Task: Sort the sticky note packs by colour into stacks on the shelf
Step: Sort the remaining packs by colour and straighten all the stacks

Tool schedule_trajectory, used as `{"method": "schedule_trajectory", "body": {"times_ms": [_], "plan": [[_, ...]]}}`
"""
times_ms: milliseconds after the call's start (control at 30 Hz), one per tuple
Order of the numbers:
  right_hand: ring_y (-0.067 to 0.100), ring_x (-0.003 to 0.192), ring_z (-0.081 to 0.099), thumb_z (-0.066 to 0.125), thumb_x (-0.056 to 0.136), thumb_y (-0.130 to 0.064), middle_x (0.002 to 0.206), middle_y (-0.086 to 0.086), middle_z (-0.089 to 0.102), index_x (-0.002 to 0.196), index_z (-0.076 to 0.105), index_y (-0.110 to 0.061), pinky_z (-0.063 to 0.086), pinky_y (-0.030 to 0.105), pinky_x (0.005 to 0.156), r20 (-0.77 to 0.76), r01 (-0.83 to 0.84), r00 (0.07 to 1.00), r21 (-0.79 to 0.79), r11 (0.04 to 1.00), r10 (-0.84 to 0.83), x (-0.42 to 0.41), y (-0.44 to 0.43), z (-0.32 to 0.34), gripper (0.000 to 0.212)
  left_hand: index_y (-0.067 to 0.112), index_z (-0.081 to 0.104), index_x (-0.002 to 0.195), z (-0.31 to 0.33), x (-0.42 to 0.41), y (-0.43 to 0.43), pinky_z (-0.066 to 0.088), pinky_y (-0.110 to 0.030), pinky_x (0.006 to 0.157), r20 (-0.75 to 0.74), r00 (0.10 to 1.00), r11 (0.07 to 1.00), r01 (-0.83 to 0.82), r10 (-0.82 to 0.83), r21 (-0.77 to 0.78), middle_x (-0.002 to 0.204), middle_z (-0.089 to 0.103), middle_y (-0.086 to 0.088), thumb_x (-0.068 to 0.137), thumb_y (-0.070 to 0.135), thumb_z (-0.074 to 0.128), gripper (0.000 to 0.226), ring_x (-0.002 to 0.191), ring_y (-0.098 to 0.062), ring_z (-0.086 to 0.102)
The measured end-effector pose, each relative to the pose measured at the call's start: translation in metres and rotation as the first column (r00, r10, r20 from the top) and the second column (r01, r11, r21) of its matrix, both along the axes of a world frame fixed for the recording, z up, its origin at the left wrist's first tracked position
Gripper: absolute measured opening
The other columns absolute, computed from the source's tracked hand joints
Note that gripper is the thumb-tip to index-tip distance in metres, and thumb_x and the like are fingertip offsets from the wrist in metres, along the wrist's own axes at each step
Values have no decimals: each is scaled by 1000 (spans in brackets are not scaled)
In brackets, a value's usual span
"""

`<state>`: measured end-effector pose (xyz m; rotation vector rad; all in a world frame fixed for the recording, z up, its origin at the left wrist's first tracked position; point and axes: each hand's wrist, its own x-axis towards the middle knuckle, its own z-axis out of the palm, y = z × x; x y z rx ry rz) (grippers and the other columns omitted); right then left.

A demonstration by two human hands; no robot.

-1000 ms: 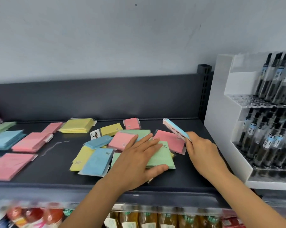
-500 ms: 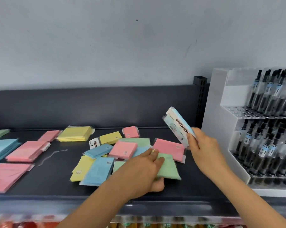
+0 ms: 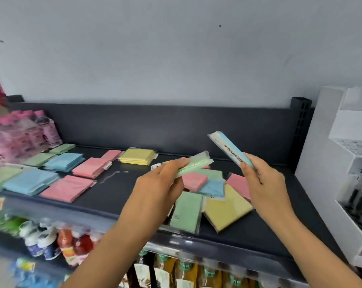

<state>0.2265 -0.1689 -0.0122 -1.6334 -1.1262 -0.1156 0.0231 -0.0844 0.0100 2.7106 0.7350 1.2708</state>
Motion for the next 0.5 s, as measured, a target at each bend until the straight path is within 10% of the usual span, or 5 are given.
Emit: {"method": "schedule_trajectory", "body": {"times_ms": [233, 500], "plan": [[-3, 65, 49, 48, 95, -14, 104, -5, 63, 129, 54, -20, 38, 3, 59, 89, -214, 972, -54, 975, 219, -74, 40, 2, 35, 6, 66, 107, -17, -81, 18, 57, -30, 61, -93, 984, 988, -150, 153, 34, 105, 71, -8, 69, -3, 64, 39, 83, -26, 70], [-12, 54, 44, 50, 94, -11, 68, -24, 40, 126, 57, -17, 34, 4, 54, 127, -244, 959, -95, 965, 255, -148, 92, 0, 34, 6, 65, 109, -34, -168, 60, 56, -37, 78, -55, 972, 974, -228, 227, 0, 114, 67, -10, 76, -3, 55, 37, 98, -29, 68]]}}
